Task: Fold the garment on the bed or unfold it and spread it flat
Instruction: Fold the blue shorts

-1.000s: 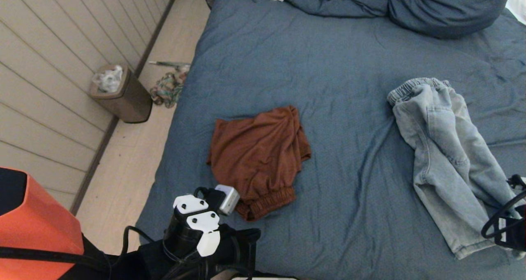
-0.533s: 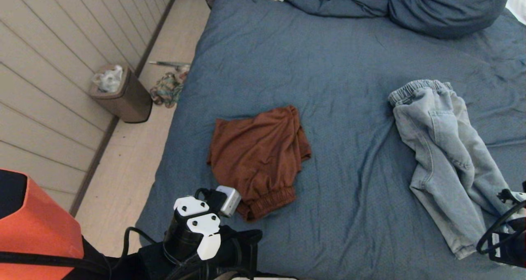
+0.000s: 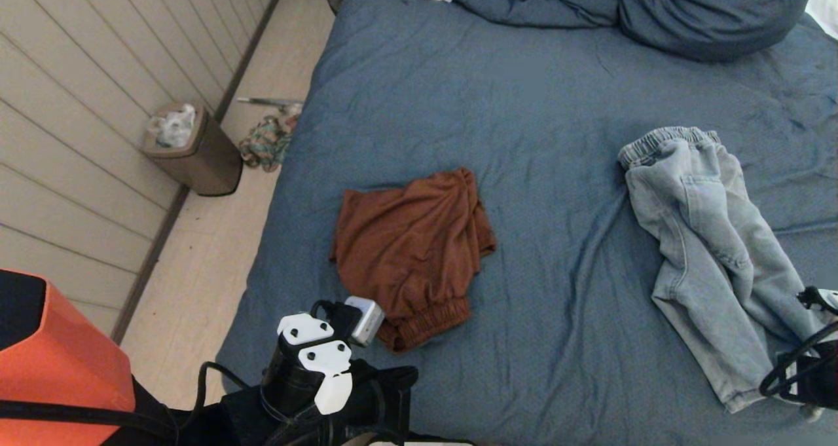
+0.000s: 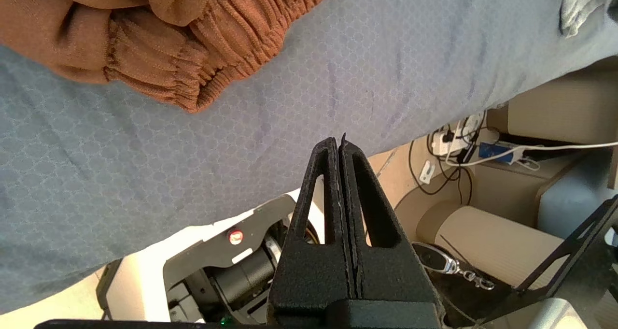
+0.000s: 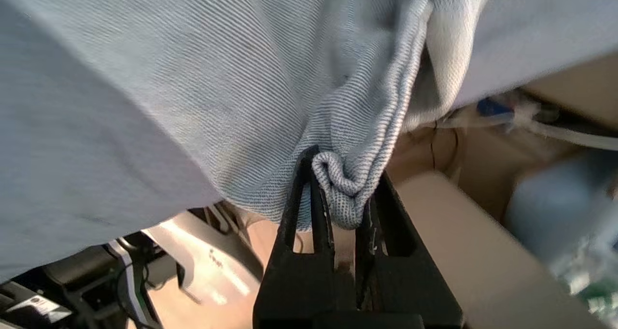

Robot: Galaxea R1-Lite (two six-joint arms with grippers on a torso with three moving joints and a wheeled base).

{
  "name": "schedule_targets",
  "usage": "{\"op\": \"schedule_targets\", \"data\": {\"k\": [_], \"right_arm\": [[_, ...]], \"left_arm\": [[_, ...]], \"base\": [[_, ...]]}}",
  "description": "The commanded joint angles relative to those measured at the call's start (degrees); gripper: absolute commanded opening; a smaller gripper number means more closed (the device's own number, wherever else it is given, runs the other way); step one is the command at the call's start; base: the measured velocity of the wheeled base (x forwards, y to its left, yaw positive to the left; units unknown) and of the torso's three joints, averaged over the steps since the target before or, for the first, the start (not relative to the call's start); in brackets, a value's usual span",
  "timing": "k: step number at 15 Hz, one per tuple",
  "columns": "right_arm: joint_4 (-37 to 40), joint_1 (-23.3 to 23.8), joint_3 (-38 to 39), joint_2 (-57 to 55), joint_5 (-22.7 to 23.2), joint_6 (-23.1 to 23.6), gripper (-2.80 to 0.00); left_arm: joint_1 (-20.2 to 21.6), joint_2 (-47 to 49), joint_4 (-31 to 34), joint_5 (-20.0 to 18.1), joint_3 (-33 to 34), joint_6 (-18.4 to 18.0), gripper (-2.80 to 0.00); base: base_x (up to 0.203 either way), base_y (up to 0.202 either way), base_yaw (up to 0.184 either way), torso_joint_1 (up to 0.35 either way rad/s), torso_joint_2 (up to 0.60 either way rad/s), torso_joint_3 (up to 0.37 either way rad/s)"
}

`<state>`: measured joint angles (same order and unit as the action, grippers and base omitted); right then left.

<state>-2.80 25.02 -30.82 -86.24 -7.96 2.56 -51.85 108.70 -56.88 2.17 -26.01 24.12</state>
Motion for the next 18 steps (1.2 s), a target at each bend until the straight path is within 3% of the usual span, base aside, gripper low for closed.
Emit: {"op": "schedule_targets", "data": {"k": [1,4,5,10,13,14,18], "right_arm": [[0.1,-2.1,1.0,4.6,0.5,1.2,-2.8],[-0.1,-3.3,2.7,4.1,0.4,1.6,-2.8],[-0.2,-3.2,2.7,3.5,0.3,1.7,0.0],[-0.2,-2.9,2.1,3.8,0.2,2.9,0.0],[0.0,-2.4,-3.0,4.9,1.0,1.3,0.0],[0.1,-2.5,-5.0,4.8,1.1,0.0,-2.8],[0.1,-2.2,-8.6,-3.5,0.6,-1.6,-2.8]], "left_arm": [[0.0,0.1,-0.3,0.0,0.0,0.2,-2.8],[0.0,-0.3,-0.3,0.1,0.1,0.2,-2.8],[0.0,-0.4,-0.3,0.1,0.1,0.2,-2.8],[-0.1,-0.5,-0.3,0.1,0.1,0.1,-2.8],[0.0,-0.5,-0.3,0.1,0.1,0.1,-2.8],[-0.1,-0.5,-0.3,0.1,0.1,0.2,-2.8],[-0.1,-0.5,-0.3,0.1,0.1,0.2,-2.8]], "base": [[0.0,0.0,0.0,0.0,0.0,0.0],[0.0,0.0,0.0,0.0,0.0,0.0],[0.0,0.0,0.0,0.0,0.0,0.0],[0.0,0.0,0.0,0.0,0.0,0.0],[0.0,0.0,0.0,0.0,0.0,0.0],[0.0,0.0,0.0,0.0,0.0,0.0],[0.0,0.0,0.0,0.0,0.0,0.0]]}}
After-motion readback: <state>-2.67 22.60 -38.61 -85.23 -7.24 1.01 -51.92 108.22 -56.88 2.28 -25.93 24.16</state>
